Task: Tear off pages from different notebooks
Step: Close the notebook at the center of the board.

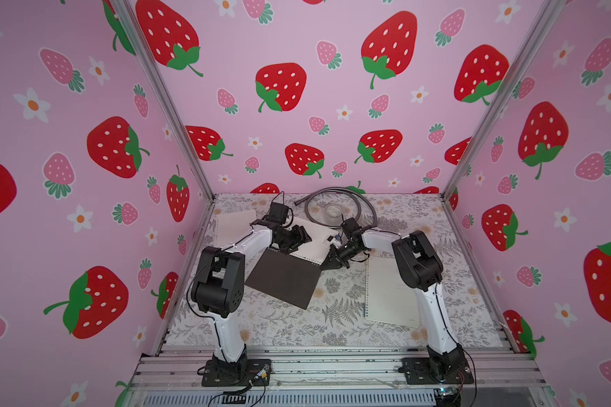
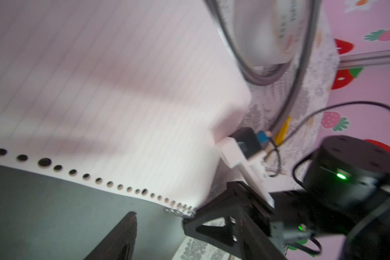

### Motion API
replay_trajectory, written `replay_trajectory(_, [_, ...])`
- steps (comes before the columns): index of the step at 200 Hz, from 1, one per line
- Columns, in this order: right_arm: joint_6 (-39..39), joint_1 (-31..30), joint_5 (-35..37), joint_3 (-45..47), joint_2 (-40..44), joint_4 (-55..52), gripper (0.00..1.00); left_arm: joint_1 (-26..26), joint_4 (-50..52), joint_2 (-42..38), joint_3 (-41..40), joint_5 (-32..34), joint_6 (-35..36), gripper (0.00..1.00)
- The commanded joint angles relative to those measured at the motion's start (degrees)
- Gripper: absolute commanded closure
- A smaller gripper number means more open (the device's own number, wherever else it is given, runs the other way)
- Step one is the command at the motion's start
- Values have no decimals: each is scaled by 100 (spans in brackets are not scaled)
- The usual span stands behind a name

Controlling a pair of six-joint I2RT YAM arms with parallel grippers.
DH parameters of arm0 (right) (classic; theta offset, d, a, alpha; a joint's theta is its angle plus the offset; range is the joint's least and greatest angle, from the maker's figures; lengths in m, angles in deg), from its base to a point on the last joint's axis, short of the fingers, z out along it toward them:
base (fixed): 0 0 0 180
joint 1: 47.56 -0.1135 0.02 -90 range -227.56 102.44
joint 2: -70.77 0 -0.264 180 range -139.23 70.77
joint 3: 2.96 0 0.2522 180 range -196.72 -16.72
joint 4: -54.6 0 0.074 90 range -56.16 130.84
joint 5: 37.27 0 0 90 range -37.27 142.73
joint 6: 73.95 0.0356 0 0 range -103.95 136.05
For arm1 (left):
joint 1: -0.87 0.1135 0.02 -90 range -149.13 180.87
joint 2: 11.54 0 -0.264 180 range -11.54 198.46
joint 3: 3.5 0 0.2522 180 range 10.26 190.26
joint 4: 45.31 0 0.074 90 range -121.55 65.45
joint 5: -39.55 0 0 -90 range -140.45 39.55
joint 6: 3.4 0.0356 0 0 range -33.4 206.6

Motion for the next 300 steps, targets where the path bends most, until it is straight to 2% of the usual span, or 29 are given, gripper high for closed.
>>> replay_trajectory(1, [688,256,-57,164,92,190,100,-2,186,-896,-118,-180,335,27])
replay_trajectory(23, [1399,450,-563,407,93,677,100,3,461,-1446,-355,-10,527,26])
replay_trajectory(52, [2615,570,-992,960,181,1947,100,49,635,-1970,-780,176,634,25])
replay_trajectory(69, [3352,572,-1001,1211,190,2597,100,93,676,-2168,-1029,160,634,25])
replay_trajectory(107, [5748,573,-652,1852,121,4998,100,125,916,-2474,-1301,7,705,23])
replay_trajectory(136, [6744,565,-225,2047,45,5898,100,365,943,-2595,-1589,-347,480,20])
replay_trajectory(171, [7233,537,129,2037,13,6282,100,957,523,-2635,-2078,-1180,-60,14])
replay_trajectory(216, [7874,495,492,2160,15,6956,100,1226,-232,-2194,-2544,-2215,-708,9])
replay_trajectory(264, [8179,380,631,2188,45,7403,100,1307,-683,-1742,-2804,-2362,-1025,8])
replay_trajectory(300, [8167,321,630,2223,86,7441,100,1366,-1094,-1445,-2829,-1980,-1246,15])
